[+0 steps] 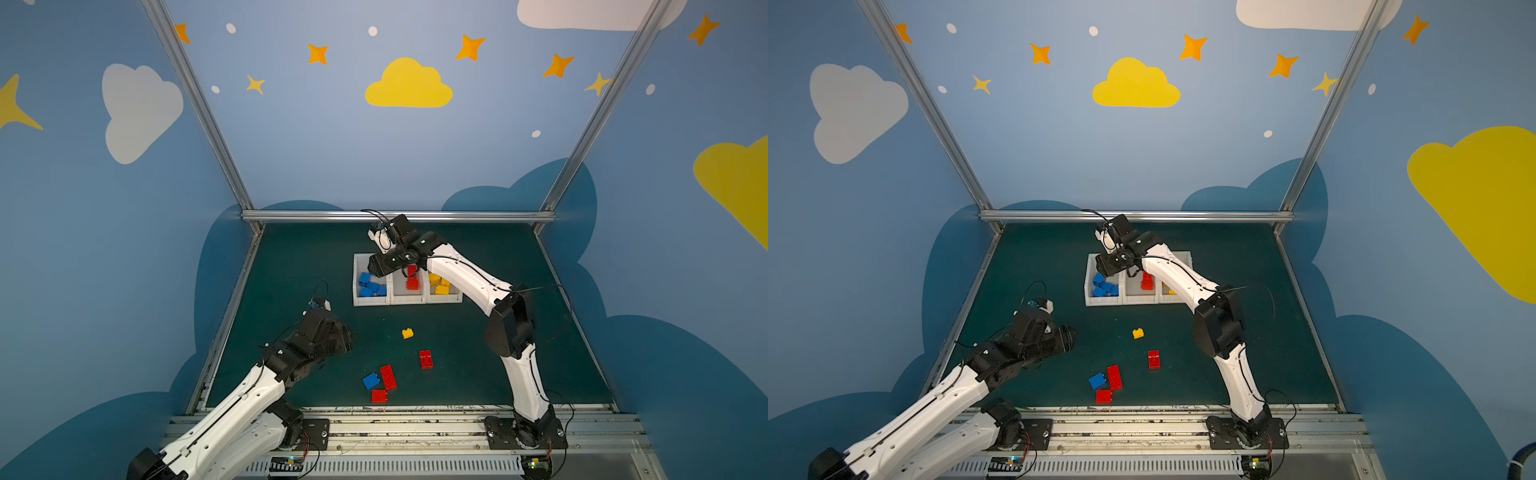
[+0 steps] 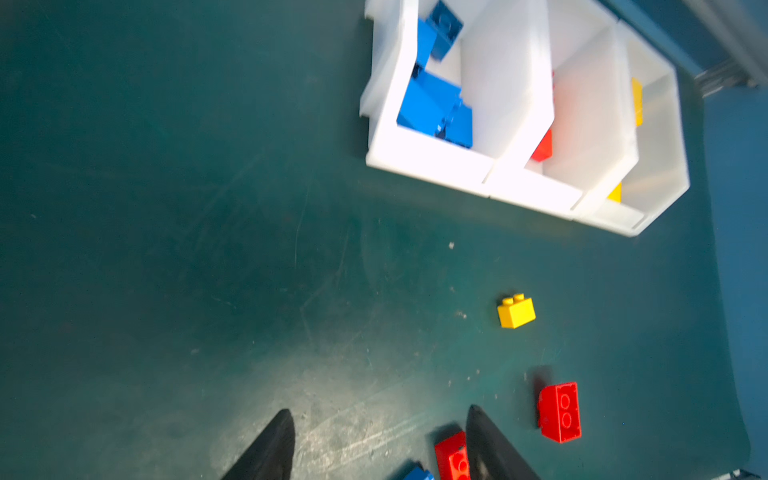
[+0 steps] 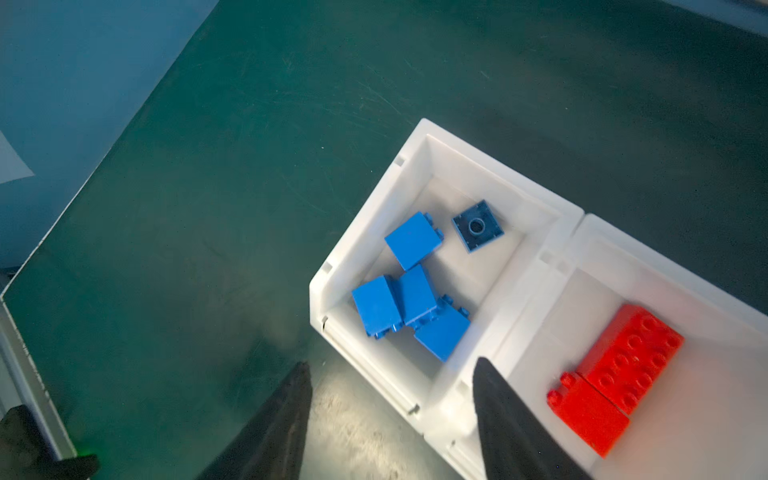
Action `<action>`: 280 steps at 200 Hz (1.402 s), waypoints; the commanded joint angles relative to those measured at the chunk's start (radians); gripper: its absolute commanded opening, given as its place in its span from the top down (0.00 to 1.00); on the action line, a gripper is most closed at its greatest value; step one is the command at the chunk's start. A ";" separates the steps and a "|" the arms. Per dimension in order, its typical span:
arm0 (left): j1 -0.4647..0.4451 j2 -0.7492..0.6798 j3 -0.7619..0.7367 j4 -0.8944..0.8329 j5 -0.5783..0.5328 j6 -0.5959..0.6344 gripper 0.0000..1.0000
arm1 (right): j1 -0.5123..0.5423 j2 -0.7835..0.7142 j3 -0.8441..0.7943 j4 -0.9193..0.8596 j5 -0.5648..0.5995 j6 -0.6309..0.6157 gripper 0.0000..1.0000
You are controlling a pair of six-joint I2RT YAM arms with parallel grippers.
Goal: Sort the legos into containers by color
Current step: 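Carry the blue brick with the right gripper into the blue compartment and release, then lower the left gripper onto a red brick and grasp it while the right gripper withdraws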
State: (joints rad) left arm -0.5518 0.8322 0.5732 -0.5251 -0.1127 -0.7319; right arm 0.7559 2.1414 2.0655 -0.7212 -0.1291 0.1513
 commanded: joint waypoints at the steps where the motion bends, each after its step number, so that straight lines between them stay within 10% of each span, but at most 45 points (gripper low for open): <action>1: -0.027 0.015 0.002 -0.033 0.052 0.036 0.33 | -0.013 -0.077 -0.059 -0.104 0.028 0.051 0.38; 141: -0.345 0.561 0.181 0.180 0.255 -0.116 0.33 | -0.229 -0.576 -0.712 -0.080 0.054 0.192 0.37; 280: -0.420 0.633 0.262 0.010 0.165 -0.215 0.34 | -0.284 -0.671 -0.838 -0.046 0.011 0.200 0.37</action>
State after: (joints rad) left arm -0.9691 1.4300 0.7963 -0.4942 0.0486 -0.9482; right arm 0.4789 1.5097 1.2366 -0.7734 -0.1024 0.3389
